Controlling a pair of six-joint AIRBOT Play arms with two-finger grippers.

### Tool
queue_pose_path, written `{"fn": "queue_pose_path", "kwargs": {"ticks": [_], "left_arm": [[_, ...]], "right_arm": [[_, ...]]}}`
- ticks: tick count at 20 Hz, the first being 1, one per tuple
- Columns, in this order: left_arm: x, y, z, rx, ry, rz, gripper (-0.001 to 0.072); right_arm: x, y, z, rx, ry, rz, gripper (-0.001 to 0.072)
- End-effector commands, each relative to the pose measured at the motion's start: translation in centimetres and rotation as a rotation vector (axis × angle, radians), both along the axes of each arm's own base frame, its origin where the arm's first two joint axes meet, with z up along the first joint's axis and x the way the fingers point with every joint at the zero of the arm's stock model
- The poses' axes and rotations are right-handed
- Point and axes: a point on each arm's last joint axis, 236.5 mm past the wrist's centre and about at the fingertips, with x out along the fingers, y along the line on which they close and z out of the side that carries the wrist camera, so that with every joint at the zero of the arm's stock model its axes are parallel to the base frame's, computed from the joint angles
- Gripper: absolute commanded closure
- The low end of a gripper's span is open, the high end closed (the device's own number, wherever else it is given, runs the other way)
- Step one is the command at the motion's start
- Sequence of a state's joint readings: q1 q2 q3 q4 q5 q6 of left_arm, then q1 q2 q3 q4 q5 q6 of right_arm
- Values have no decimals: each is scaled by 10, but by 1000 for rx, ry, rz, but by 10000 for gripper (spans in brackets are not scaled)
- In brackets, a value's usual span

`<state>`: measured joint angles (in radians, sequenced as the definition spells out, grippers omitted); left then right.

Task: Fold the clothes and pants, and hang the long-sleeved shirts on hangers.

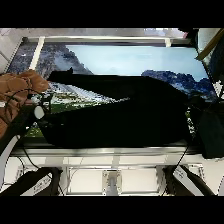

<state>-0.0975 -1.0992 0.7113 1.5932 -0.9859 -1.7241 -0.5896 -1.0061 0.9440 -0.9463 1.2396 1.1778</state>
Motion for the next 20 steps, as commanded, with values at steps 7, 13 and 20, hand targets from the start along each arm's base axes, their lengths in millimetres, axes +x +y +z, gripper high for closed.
{"fn": "queue_pose_path", "kwargs": {"ticks": [7, 13, 20], "left_arm": [[-3, 26, -38, 311, 259, -94, 232], [0, 29, -37, 324, 242, -77, 699], [34, 37, 38, 326, -5, -44, 699]], "right_arm": [[1, 0, -1, -19, 2, 8, 338], [0, -2, -3, -29, 8, 9, 338], [-2, -4, -5, -41, 16, 10, 339]]}}
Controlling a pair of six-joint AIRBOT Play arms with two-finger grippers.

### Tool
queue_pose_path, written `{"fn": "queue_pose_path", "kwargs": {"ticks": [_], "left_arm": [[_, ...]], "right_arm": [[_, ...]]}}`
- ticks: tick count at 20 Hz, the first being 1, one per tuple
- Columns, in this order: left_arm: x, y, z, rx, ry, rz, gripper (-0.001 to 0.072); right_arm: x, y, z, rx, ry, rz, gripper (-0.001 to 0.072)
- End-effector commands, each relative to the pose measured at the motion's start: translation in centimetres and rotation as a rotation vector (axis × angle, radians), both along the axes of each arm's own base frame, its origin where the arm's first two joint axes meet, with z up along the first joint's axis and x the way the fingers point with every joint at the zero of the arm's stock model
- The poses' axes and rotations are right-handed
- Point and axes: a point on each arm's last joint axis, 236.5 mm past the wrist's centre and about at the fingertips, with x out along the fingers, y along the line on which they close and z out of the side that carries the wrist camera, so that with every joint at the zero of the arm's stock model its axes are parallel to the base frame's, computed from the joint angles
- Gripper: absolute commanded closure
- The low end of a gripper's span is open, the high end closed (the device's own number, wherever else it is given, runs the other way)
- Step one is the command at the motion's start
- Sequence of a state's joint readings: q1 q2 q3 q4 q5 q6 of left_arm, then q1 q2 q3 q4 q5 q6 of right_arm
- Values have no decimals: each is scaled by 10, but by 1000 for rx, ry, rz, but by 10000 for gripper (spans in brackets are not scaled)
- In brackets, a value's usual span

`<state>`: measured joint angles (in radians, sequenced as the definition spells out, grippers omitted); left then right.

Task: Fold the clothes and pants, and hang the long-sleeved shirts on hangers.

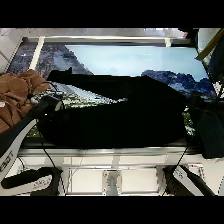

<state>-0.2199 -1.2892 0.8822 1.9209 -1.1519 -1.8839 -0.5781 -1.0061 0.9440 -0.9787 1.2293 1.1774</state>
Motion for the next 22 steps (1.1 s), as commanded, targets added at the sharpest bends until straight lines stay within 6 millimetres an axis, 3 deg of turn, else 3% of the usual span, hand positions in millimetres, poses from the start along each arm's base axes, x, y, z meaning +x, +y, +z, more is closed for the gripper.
{"fn": "queue_pose_path", "kwargs": {"ticks": [1, 5, 7, 9, 10, 11, 12, 18, 21, 22], "left_arm": [[15, 11, 51, 2, -157, 12, 699], [-1, 35, 87, -1, -225, 98, 698], [-3, 38, 93, -10, -241, 113, 698], [-2, 29, 86, -49, -227, 119, 691], [-1, 21, 79, -77, -211, 104, 565], [2, 14, 73, -105, -200, 97, 334], [3, 11, 67, -114, -187, 98, 306], [5, 38, 56, -52, -169, 158, 309], [26, 28, 41, -97, -205, 143, 314], [37, 20, 34, -132, -226, 137, 363]], "right_arm": [[-2, -2, -2, -13, 8, 2, 339], [-2, -3, -2, -19, 11, 2, 339], [-2, -3, -2, -19, 11, 2, 338], [-2, -4, -2, -20, 10, 1, 337], [-1, -4, -2, -21, 8, 0, 336], [-1, -4, -2, -22, 7, -1, 336], [-1, -5, -2, -24, 5, -3, 336], [2, -7, -1, -33, -4, -11, 337], [5, -10, 0, -41, -19, -22, 337], [5, -10, 0, -41, -18, -22, 337]]}}
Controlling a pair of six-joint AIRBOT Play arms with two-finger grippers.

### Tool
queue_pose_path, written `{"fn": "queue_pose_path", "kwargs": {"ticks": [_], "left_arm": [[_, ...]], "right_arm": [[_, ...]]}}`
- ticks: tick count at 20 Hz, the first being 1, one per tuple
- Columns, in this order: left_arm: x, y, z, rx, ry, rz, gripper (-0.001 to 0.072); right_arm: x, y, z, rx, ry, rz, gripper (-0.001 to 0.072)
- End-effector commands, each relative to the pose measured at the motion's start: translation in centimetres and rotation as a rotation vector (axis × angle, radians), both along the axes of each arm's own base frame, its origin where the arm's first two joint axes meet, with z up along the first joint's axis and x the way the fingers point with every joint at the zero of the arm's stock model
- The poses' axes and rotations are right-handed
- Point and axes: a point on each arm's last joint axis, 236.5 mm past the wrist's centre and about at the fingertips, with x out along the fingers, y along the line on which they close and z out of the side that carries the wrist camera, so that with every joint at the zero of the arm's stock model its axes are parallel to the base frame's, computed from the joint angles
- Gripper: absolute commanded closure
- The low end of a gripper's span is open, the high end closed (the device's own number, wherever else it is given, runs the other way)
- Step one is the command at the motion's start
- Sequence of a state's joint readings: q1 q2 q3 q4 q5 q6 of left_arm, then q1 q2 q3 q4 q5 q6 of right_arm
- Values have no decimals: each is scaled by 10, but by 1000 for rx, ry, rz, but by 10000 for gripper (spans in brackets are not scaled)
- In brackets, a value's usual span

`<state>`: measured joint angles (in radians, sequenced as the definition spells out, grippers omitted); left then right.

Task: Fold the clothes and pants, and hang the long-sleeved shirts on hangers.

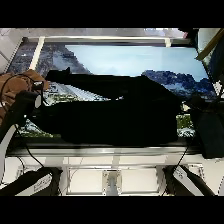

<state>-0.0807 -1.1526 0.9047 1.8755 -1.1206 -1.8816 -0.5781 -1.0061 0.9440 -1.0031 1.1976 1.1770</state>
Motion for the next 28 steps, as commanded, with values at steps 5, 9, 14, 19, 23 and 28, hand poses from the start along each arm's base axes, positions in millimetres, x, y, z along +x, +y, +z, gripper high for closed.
{"fn": "queue_pose_path", "kwargs": {"ticks": [5, 9, 14, 19, 23, 28], "left_arm": [[26, -13, -54, -55, 22, -15, 365], [28, -6, -57, -31, 26, -20, 418], [26, 6, -53, 6, 32, -21, 697], [-5, 49, -12, 148, 80, 27, 698], [-39, 101, 45, 178, -34, 205, 698], [-115, 156, 56, 200, -43, 415, 698]], "right_arm": [[2, -2, 1, -5, -9, -6, 337], [2, -1, 1, -4, -9, -6, 337], [2, -1, 1, -4, -9, -6, 337], [1, -2, 0, -11, -1, -3, 338], [-10, -5, -8, -38, 46, 15, 338], [-36, -9, -22, -78, 163, 59, 338]]}}
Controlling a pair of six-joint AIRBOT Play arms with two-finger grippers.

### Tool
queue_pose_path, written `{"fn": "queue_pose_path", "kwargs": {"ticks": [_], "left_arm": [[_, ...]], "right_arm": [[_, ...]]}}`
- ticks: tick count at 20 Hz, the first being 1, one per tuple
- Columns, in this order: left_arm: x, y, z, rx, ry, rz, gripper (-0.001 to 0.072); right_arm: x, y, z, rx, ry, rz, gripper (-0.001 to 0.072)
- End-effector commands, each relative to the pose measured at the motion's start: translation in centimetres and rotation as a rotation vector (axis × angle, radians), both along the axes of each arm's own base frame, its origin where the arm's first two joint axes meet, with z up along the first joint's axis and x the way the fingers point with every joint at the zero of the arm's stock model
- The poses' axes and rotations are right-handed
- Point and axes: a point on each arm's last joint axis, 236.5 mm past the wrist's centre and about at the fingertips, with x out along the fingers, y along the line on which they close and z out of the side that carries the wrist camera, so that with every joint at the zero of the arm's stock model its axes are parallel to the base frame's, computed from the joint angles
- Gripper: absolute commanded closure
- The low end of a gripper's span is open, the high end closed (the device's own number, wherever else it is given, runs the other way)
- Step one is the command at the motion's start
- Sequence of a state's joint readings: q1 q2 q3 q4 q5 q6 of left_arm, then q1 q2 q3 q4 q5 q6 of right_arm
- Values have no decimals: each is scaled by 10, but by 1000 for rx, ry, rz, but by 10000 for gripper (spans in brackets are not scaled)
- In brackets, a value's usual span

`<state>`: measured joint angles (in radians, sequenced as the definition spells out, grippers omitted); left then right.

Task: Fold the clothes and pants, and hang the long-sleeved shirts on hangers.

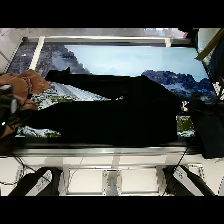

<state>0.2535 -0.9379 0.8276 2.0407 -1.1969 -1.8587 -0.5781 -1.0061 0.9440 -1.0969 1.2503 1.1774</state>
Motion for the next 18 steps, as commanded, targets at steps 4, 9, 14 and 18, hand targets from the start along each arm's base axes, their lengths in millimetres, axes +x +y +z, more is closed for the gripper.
{"fn": "queue_pose_path", "kwargs": {"ticks": [4, 9, 14, 18], "left_arm": [[-52, 34, -10, 21, 18, 104, 698], [-26, 40, -3, 53, -82, 51, 698], [-17, 40, -15, 36, -71, 36, 698], [-16, 38, -23, 18, -55, 37, 698]], "right_arm": [[-45, -33, -29, -101, 178, -21, 331], [-100, -43, -82, 135, 240, -247, 328], [-115, -25, -107, 340, 272, -280, 242], [-120, 10, -127, 481, 370, -219, 242]]}}
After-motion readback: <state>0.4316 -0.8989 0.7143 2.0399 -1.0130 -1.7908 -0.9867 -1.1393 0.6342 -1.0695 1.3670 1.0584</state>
